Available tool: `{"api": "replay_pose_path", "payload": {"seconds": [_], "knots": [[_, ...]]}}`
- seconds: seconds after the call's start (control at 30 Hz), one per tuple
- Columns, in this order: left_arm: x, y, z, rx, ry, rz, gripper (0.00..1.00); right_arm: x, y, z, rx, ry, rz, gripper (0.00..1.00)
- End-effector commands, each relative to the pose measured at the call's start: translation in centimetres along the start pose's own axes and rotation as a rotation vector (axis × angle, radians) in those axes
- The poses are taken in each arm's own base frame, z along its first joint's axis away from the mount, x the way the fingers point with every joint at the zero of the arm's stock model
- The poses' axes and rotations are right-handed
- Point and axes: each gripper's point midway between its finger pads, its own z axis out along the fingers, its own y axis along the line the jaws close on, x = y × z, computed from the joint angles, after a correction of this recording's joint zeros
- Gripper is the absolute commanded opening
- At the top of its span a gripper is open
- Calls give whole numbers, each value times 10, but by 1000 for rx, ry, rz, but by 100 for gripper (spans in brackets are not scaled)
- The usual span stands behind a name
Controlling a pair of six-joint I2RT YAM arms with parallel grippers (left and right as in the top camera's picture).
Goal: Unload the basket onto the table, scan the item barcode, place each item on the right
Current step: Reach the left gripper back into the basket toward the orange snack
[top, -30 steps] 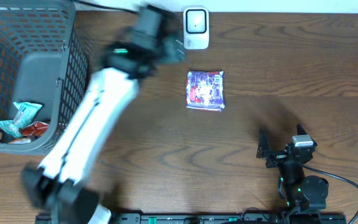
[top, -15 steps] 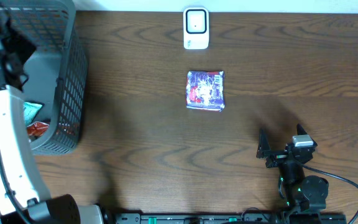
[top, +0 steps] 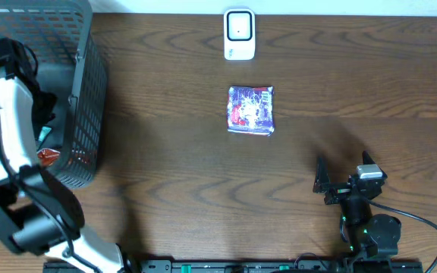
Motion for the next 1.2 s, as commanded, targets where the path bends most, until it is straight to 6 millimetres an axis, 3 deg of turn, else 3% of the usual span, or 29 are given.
{"api": "replay_pose_path", "payload": {"seconds": [0.0, 0.43, 0.53, 0.6, 0.73, 0.8, 0.93, 1.17], "knots": [[6, 3, 21, -69, 20, -85, 87, 1, 0, 0, -2, -1, 15, 99], [32, 6, 86, -234, 110, -13, 85, 1, 0, 0, -2, -1, 15, 99], [33, 9, 91, -255, 109, 0, 66, 1, 0, 0, -2, -1, 15, 99], [32, 9, 91, -257, 104, 6, 41, 1, 0, 0, -2, -1, 15, 99], [28, 6, 86, -235, 97, 33, 11, 1, 0, 0, -2, -1, 15, 99], [23, 3, 79, -212, 87, 44, 7, 1, 0, 0, -2, -1, 15, 99], [4, -5, 43, -113, 29, 14, 7, 1, 0, 0, -2, -1, 15, 99], [-41, -8, -66, 202, -156, -116, 7, 1, 0, 0, -2, -1, 15, 99]]}}
